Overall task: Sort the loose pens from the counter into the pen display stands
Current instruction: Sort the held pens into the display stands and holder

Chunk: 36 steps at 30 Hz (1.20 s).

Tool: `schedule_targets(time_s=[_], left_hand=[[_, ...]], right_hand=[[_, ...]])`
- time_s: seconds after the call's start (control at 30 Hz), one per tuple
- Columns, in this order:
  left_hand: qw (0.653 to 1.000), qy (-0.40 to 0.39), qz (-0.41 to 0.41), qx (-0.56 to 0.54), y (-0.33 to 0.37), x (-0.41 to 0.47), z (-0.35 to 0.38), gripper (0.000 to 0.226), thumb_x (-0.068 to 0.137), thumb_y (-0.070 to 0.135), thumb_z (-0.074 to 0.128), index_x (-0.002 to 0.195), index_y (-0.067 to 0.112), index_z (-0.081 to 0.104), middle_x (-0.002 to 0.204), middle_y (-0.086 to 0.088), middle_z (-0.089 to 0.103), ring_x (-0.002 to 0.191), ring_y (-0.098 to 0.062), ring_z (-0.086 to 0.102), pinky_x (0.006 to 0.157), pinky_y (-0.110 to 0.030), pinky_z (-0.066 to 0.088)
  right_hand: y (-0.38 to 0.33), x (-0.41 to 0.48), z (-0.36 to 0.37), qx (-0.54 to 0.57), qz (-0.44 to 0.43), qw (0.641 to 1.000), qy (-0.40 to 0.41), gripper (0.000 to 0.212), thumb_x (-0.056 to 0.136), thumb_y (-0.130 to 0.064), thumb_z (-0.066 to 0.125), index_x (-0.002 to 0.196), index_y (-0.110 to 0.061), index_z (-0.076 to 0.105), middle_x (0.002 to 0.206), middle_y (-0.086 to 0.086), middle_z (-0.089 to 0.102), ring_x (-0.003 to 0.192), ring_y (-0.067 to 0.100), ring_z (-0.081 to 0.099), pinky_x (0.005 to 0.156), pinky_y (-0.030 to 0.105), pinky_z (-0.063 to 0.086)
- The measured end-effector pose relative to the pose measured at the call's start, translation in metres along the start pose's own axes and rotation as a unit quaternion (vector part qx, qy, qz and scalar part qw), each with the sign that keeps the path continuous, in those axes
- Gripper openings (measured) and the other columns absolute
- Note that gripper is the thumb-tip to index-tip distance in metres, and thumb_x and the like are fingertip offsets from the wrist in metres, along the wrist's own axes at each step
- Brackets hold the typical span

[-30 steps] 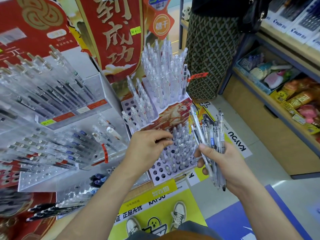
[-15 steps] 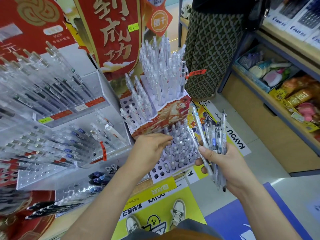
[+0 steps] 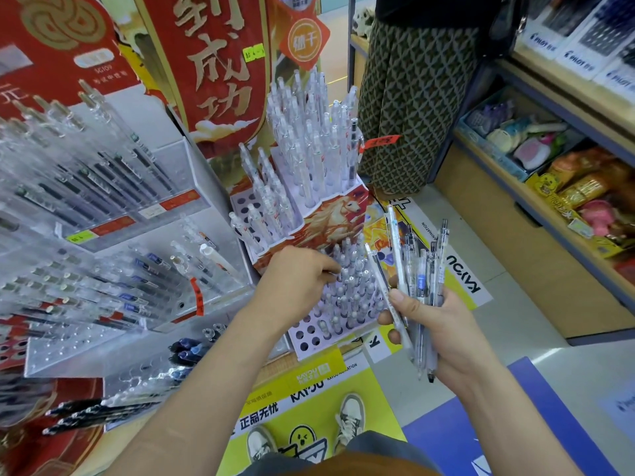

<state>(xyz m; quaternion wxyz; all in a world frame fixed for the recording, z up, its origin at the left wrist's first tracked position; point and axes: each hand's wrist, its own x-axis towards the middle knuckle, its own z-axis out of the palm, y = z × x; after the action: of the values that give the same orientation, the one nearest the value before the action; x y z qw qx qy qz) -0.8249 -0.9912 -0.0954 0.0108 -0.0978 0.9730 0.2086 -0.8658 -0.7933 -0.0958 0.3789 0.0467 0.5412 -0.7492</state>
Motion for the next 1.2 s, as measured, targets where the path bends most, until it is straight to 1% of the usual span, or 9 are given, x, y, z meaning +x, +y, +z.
schedule_targets(time_s=[0.2,0.3,0.37,0.47,0.6,0.77,0.97,1.1,1.2], left_hand=[[0.999,-0.039,-0.024,-0.026,0.008,-0.001,-0.012,0.024,0.095,0.020,0.058,0.115,0.022,0.070,0.112,0.006,0.070,0.105,-0.013,0.062,0.088,-0.022,0.044],[0.994,0.025,-0.057,-0.092,0.012,-0.010,-0.017,0.024,0.097,0.021,0.054,0.116,0.024,0.069,0.106,0.009,0.071,0.095,-0.011,0.064,0.085,-0.025,0.047],[0.958,0.085,-0.090,-0.258,0.018,-0.017,-0.021,0.022,0.096,0.022,0.057,0.113,0.023,0.070,0.096,0.010,0.072,0.084,-0.010,0.067,0.082,-0.033,0.054],[0.864,0.057,-0.130,-0.482,0.033,-0.024,-0.031,0.028,0.091,0.028,0.059,0.116,0.019,0.066,0.097,0.002,0.073,0.082,-0.010,0.069,0.072,-0.031,0.057],[0.805,0.022,-0.120,-0.581,0.034,-0.023,-0.037,0.030,0.089,0.014,0.062,0.116,0.026,0.065,0.109,0.001,0.072,0.087,-0.013,0.069,0.068,-0.023,0.054],[0.761,0.051,-0.108,-0.638,0.026,-0.029,-0.041,0.027,0.079,0.007,0.067,0.104,0.017,0.072,0.094,-0.007,0.073,0.078,-0.017,0.068,0.073,-0.025,0.054],[0.771,0.074,-0.110,-0.623,0.025,-0.040,-0.045,0.019,0.075,0.019,0.069,0.093,0.019,0.077,0.091,-0.006,0.073,0.082,-0.021,0.067,0.082,-0.035,0.056],[0.796,0.126,-0.121,-0.580,0.026,-0.048,-0.057,0.018,0.069,0.018,0.072,0.087,0.014,0.075,0.081,-0.004,0.075,0.075,-0.017,0.070,0.071,-0.027,0.057],[0.790,0.211,-0.127,-0.562,0.022,-0.056,-0.068,0.012,0.079,0.005,0.068,0.089,0.011,0.073,0.077,-0.004,0.074,0.070,-0.017,0.071,0.065,-0.025,0.057]], right_hand=[[0.008,-0.003,0.006,0.019,0.001,1.000,0.002,0.034,0.074,-0.008,0.068,0.106,-0.001,0.061,0.073,0.011,0.064,0.059,0.022,0.065,0.045,0.028,0.049],[0.009,-0.004,0.007,-0.006,-0.008,1.000,-0.005,0.027,0.079,-0.006,0.067,0.105,0.000,0.061,0.071,0.013,0.064,0.060,0.023,0.064,0.045,0.028,0.049],[0.010,-0.006,0.008,-0.020,-0.015,1.000,-0.013,0.023,0.081,-0.005,0.066,0.102,0.000,0.061,0.069,0.013,0.064,0.060,0.024,0.064,0.046,0.029,0.048],[0.010,-0.008,0.010,-0.045,-0.024,0.998,-0.028,0.030,0.076,-0.010,0.070,0.102,0.002,0.060,0.067,0.012,0.065,0.061,0.026,0.064,0.047,0.030,0.048],[0.008,-0.012,0.012,-0.076,-0.002,0.994,-0.074,0.040,0.070,-0.009,0.078,0.101,0.003,0.056,0.068,0.013,0.064,0.061,0.029,0.061,0.046,0.030,0.047],[0.003,-0.015,0.011,-0.105,0.015,0.986,-0.127,0.036,0.071,-0.013,0.076,0.098,0.002,0.059,0.070,0.014,0.064,0.061,0.028,0.059,0.047,0.029,0.046],[-0.003,-0.018,0.011,-0.190,-0.003,0.973,-0.128,0.054,0.076,-0.018,0.082,0.111,0.005,0.050,0.088,0.022,0.072,0.067,0.028,0.062,0.052,0.032,0.046],[-0.004,-0.019,0.015,-0.234,-0.012,0.964,-0.122,0.051,0.073,-0.025,0.077,0.109,-0.001,0.050,0.081,0.022,0.071,0.065,0.028,0.059,0.055,0.035,0.046],[-0.007,-0.016,0.014,-0.241,-0.023,0.963,-0.116,0.030,0.080,-0.015,0.075,0.099,-0.004,0.055,0.065,0.013,0.065,0.056,0.022,0.054,0.052,0.029,0.045]])
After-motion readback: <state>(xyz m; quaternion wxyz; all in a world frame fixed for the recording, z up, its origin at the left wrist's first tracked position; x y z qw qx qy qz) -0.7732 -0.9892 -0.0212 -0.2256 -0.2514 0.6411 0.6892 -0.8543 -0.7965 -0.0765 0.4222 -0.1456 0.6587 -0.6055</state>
